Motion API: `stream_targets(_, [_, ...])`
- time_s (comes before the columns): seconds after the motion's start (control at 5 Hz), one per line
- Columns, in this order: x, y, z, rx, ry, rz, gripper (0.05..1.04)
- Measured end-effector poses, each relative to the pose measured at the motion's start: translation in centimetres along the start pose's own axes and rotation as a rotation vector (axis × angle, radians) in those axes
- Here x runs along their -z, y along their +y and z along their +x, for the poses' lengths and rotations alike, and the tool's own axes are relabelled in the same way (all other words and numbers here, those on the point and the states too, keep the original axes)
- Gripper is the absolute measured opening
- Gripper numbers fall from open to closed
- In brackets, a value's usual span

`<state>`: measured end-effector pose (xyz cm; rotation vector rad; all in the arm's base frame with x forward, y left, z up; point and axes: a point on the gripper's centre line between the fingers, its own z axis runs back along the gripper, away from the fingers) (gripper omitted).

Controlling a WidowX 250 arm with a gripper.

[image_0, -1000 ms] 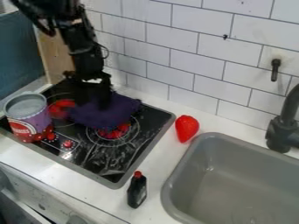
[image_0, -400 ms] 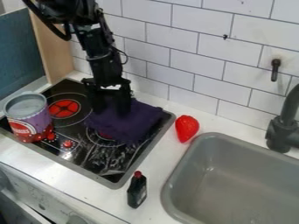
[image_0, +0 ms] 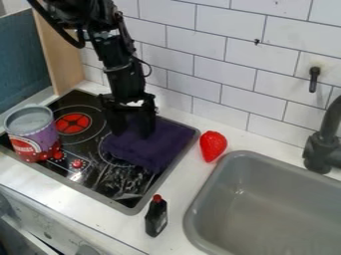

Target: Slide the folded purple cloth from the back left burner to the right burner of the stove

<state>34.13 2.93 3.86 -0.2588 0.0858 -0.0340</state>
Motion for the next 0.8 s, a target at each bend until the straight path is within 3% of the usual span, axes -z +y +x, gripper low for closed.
stream_targets(0.2, [-0.6, 0.4, 0.3, 0.005, -0.002, 0.021, 1.001])
stream_targets(0.4, [-3.3, 0.4, -0.5, 0.009, -0.037, 0.138, 1.001])
stream_targets(0.6, [-6.6, -1.7, -2.1, 0.054, -0.100, 0.211, 1.001])
stream_targets(0.8, [-8.5, -2.8, -4.0, 0.054, -0.125, 0.216, 1.001])
